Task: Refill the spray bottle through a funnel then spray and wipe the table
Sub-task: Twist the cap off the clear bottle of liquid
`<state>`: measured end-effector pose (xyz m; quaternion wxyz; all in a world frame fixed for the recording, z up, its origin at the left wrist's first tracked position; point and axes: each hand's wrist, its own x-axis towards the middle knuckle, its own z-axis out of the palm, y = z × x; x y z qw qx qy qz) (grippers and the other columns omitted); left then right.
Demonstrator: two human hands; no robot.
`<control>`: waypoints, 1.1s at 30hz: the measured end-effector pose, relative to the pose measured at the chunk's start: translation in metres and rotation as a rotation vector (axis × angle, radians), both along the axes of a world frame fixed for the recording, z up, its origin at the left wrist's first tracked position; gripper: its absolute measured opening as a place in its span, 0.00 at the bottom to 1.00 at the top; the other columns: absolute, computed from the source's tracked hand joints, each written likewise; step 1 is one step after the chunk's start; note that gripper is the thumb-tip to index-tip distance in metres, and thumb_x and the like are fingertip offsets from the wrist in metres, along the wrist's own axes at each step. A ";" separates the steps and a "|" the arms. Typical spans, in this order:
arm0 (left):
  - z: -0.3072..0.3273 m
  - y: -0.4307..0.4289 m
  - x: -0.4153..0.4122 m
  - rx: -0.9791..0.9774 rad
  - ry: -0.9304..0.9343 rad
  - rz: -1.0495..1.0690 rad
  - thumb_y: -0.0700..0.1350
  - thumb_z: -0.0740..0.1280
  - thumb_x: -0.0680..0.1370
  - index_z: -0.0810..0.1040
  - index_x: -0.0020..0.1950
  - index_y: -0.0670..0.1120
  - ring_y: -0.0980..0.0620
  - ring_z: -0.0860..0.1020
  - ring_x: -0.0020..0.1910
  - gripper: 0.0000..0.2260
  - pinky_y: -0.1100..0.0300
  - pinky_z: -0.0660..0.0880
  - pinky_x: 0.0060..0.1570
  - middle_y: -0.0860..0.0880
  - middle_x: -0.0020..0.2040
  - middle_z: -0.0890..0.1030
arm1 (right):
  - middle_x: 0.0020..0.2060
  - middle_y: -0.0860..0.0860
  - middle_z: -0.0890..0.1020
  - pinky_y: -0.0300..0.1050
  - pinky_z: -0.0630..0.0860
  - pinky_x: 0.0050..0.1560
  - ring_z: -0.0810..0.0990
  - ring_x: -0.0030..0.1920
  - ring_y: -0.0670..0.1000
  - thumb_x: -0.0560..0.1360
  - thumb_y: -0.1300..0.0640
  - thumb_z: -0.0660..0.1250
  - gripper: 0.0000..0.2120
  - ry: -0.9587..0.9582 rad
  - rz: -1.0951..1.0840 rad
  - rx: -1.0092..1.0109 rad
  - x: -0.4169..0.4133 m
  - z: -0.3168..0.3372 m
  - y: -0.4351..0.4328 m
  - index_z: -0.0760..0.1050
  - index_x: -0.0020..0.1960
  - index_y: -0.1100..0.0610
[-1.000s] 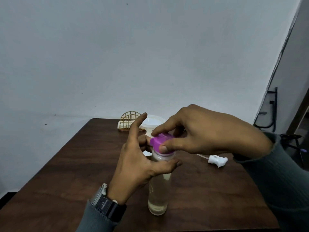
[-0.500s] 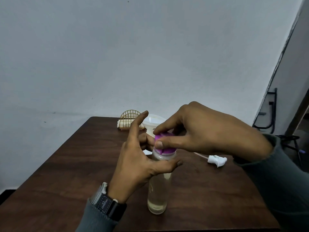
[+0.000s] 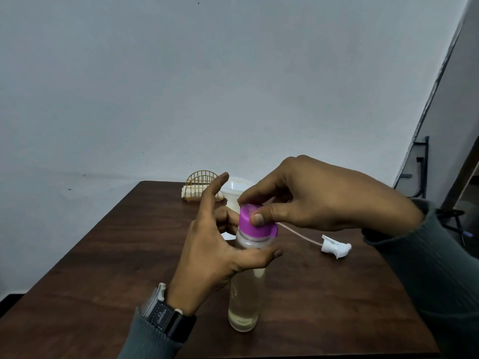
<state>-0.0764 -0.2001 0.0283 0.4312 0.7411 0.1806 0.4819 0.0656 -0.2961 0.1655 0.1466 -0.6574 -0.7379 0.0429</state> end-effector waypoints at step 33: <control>-0.038 -0.018 -0.012 -0.037 0.220 0.144 0.47 0.85 0.66 0.82 0.60 0.58 0.59 0.86 0.48 0.25 0.60 0.84 0.48 0.57 0.50 0.87 | 0.60 0.36 0.82 0.45 0.81 0.57 0.82 0.54 0.39 0.75 0.47 0.77 0.23 -0.074 0.012 -0.002 -0.004 0.000 -0.001 0.77 0.67 0.32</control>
